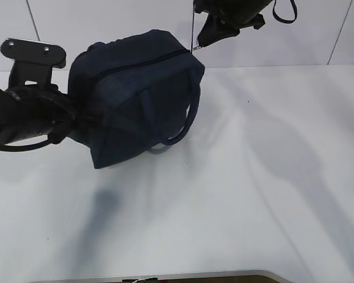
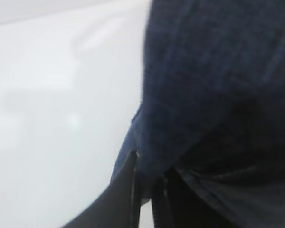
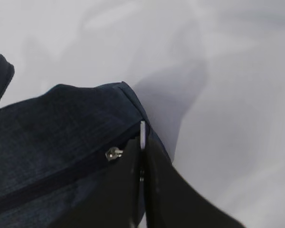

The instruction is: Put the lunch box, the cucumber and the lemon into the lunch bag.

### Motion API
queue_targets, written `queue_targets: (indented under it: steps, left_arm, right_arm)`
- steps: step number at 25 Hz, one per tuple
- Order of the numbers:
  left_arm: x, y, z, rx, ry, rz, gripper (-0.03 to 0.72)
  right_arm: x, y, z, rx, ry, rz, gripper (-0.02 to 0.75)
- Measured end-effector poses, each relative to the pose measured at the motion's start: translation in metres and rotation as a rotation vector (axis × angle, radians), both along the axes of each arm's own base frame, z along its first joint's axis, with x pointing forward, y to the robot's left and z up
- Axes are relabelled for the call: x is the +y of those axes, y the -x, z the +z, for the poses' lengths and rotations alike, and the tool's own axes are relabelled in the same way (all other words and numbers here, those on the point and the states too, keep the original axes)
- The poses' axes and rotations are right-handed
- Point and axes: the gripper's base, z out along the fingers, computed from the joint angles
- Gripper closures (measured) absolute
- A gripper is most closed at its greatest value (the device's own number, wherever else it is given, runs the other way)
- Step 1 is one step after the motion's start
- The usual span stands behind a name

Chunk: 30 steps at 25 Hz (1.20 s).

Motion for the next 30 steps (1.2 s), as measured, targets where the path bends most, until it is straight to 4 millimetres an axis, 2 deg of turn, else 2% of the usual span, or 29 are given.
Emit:
queue_targets:
  steps: [5, 8, 14, 21, 28, 30]
  left_arm:
    - [0.014, -0.007, 0.0, -0.009, -0.011, 0.052, 0.69]
    - [0.016, -0.011, -0.008, -0.001, -0.033, 0.072, 0.69]
    - [0.016, -0.016, -0.026, 0.024, -0.08, 0.085, 0.69]
    - [0.016, -0.017, -0.029, 0.025, -0.091, 0.086, 0.69]
    - [0.016, -0.017, -0.029, 0.025, -0.091, 0.086, 0.69]
    - [0.016, -0.017, -0.029, 0.03, -0.089, 0.082, 0.69]
  right_arm:
    - [0.002, 0.001, 0.0, -0.006, 0.002, 0.027, 0.733]
    - [0.003, 0.002, 0.0, -0.033, 0.016, 0.075, 0.733]
    - [0.004, 0.002, 0.001, -0.063, 0.039, 0.121, 0.733]
    - [0.002, 0.002, -0.002, -0.062, 0.073, 0.122, 0.733]
    - [0.001, 0.02, -0.015, 0.045, 0.129, 0.128, 0.733]
    - [0.002, 0.03, -0.01, 0.055, 0.139, 0.144, 0.733]
